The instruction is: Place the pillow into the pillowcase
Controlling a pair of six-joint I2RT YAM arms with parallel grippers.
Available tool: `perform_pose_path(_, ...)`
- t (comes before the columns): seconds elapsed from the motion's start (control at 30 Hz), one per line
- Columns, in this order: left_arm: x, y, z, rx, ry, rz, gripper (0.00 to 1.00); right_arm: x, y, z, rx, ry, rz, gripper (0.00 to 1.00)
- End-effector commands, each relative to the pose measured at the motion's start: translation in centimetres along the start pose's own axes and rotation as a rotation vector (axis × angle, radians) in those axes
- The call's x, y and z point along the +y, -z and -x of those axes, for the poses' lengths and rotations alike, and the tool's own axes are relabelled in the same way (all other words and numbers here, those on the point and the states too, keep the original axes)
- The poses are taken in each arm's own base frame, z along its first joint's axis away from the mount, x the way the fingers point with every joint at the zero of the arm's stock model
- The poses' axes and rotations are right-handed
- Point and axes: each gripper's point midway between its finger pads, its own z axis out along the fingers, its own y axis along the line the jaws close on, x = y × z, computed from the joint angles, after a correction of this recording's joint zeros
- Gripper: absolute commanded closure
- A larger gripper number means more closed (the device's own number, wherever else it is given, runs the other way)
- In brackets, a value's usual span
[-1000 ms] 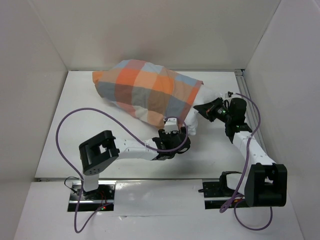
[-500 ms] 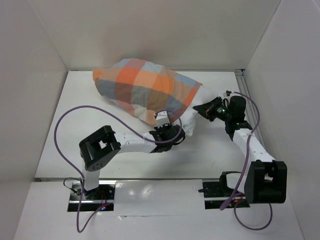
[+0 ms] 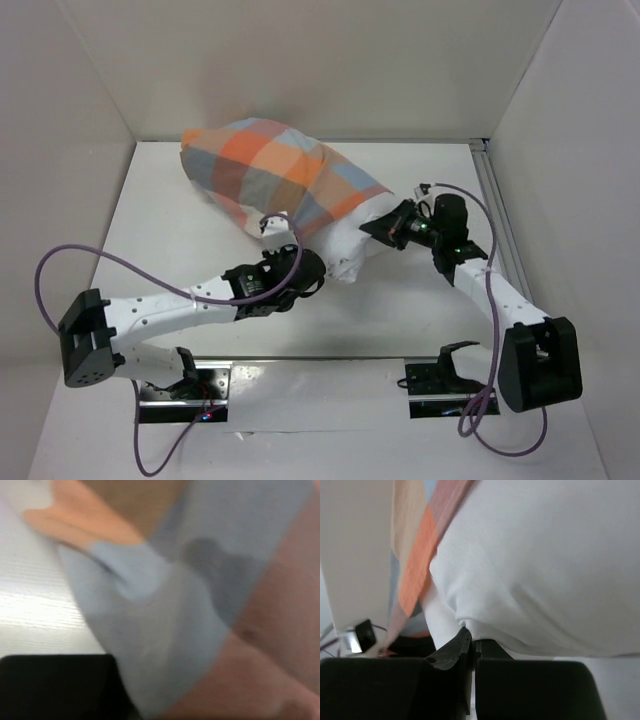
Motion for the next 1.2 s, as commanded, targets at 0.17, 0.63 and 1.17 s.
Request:
perform_pose_path(0.17, -8.7, 6.5, 2.0, 0.142, -0.140, -0.391, 1.00, 3.9, -4.7, -5.3, -0.017, 0.093, 0.082, 1.00)
perform_pose_path(0.63, -14.1, 16.6, 9.8, 0.155, -0.237, -0.901, 1.00, 5.6, -9.0, 0.6, -0.157, 0.107, 0.063, 1.00)
perform_pose_path(1.17, -19.1, 9.4, 16.3, 0.224, -0.167, -0.999, 1.00, 8.3, -2.3, 1.8, -0.342, 0.134, 0.110, 1.00)
